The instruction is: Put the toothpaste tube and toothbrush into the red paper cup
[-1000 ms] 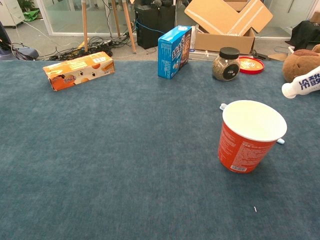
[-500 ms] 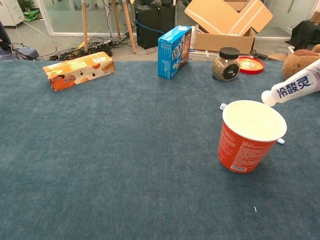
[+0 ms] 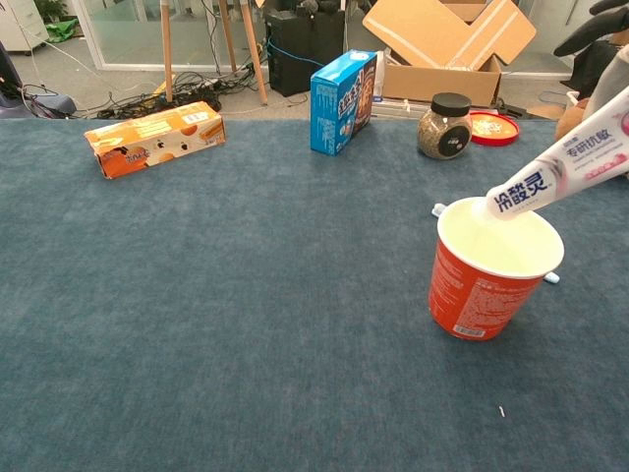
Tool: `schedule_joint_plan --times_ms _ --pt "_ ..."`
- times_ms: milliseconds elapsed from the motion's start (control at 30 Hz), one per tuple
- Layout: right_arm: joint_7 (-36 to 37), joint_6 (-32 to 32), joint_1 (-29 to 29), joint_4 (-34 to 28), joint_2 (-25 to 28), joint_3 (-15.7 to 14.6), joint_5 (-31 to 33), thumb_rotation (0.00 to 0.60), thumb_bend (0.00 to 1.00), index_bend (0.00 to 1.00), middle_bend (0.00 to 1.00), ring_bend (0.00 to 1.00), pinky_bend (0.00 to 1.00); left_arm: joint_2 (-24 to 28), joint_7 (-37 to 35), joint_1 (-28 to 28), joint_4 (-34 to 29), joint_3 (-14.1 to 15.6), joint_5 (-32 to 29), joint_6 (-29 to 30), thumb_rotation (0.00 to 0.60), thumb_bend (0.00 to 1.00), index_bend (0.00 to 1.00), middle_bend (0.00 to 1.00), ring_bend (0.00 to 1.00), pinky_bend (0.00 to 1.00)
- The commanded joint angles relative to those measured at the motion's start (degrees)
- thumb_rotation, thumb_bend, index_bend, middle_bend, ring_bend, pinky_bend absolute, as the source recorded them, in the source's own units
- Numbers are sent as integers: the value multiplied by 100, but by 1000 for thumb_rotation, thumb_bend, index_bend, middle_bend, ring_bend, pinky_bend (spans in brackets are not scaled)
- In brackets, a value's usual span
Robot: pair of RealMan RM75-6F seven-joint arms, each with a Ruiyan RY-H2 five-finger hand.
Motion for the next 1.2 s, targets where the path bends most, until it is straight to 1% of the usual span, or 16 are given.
schedule_joint_plan --times_ms 33,333,633,867,1200 --pt "-9 -51 15 -11 -4 -6 36 600 371 668 197 5 361 -2 3 -1 -1 -1 -2 -3 600 0 252 267 199 202" --pt "43 -210 31 -130 114 -41 156 600 371 667 197 5 362 0 36 -1 -9 8 6 -11 600 0 252 267 199 202" --pt "-28 -661 94 -403 372 -89 463 600 372 668 197 5 362 0 49 0 -19 7 10 -5 600 0 252 267 199 202" --pt "-196 -1123 235 -620 502 -8 846 600 374 668 197 5 361 3 61 2 -29 16 20 -10 600 0 252 267 199 202" --pt "-529 -1689 517 -796 431 187 1311 600 375 668 197 5 362 18 62 -1 -40 15 3 -26 600 0 252 267 199 202"
